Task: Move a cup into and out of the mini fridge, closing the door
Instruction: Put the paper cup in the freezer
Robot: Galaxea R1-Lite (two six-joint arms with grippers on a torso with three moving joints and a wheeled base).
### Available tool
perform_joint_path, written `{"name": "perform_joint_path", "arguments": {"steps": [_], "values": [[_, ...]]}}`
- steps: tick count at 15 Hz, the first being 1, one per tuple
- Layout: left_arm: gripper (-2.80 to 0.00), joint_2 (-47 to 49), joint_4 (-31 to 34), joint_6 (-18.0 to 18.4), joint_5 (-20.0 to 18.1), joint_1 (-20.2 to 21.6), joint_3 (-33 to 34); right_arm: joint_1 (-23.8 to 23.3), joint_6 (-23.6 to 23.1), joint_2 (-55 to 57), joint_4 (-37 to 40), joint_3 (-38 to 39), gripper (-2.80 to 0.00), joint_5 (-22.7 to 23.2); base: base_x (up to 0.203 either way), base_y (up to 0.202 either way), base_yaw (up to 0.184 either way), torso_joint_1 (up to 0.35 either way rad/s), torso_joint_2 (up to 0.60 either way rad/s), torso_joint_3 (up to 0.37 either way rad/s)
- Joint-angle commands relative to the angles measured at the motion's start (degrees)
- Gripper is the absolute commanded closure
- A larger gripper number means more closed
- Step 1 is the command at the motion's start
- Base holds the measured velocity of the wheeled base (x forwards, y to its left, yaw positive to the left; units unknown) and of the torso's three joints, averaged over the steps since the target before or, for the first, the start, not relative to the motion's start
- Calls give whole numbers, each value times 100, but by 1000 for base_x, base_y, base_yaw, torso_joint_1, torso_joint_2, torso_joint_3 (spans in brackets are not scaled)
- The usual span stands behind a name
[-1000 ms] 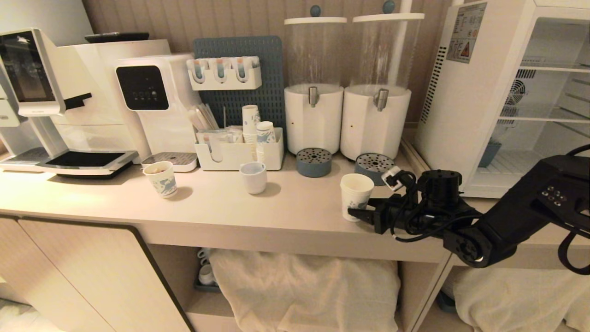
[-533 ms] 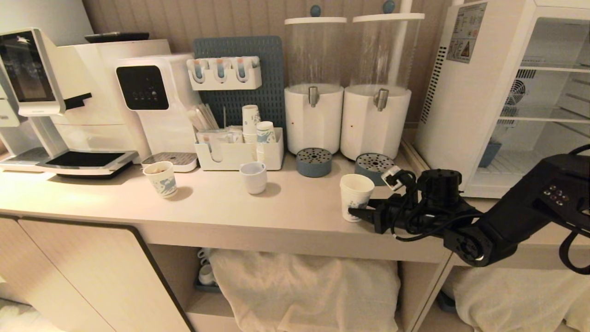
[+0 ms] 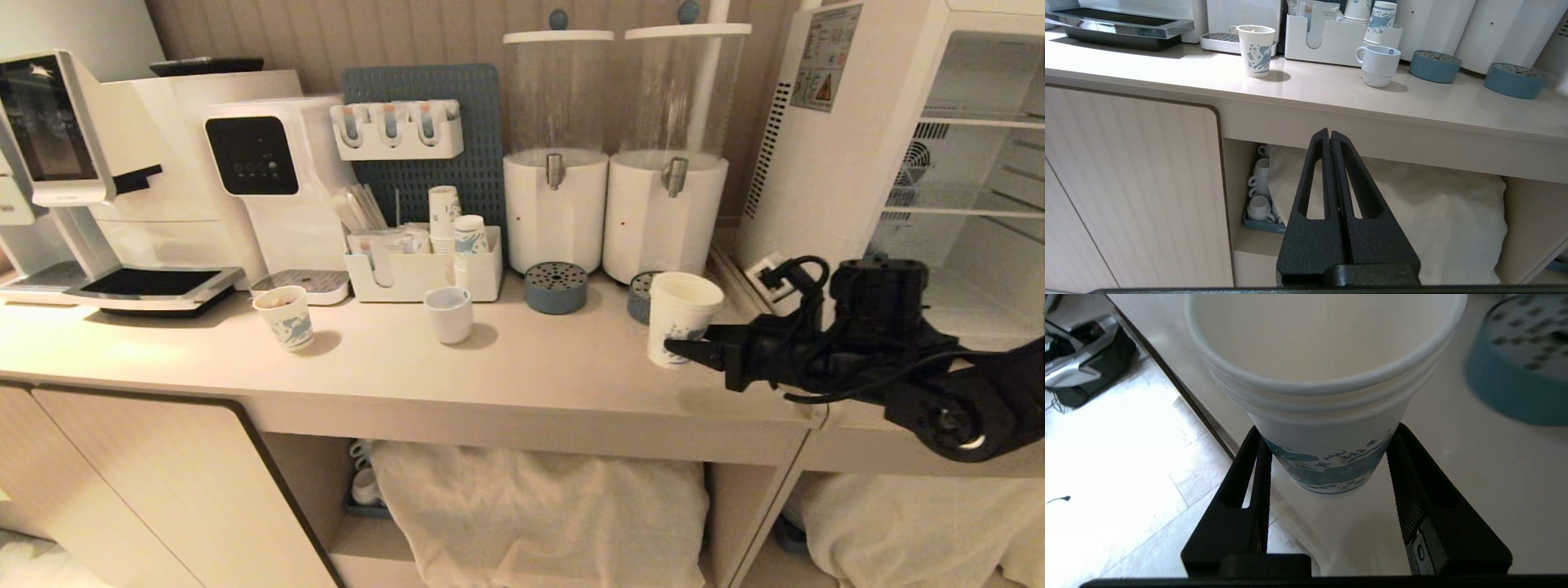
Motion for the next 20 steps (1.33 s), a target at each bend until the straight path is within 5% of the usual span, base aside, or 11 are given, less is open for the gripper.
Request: {"name": "perform_joint_path", "arguments": {"steps": [1, 6, 12, 16, 20], "values": [[0, -19, -10, -7, 0, -2, 229, -221, -3, -1056, 54, 343, 0, 39, 0, 0, 0, 0, 0, 0], [0, -19, -10, -60, 0, -4, 229, -1131, 7, -3254, 1048, 1121, 0, 144, 0, 0, 0, 0, 0, 0], [0, -19, -10, -113, 0, -3, 229, -2883, 499, -5732, 2992, 1514, 0, 1017, 0, 0, 0, 0, 0, 0], [0, -19, -18, -122, 0, -6, 229, -3045, 533, -6855, 4919, 1279, 0, 2086, 0, 0, 0, 0, 0, 0], [0, -19, -15, -108, 0, -3, 229, -2841, 562, -7639, 6298, 732, 0, 2496, 0, 0, 0, 0, 0, 0]]}}
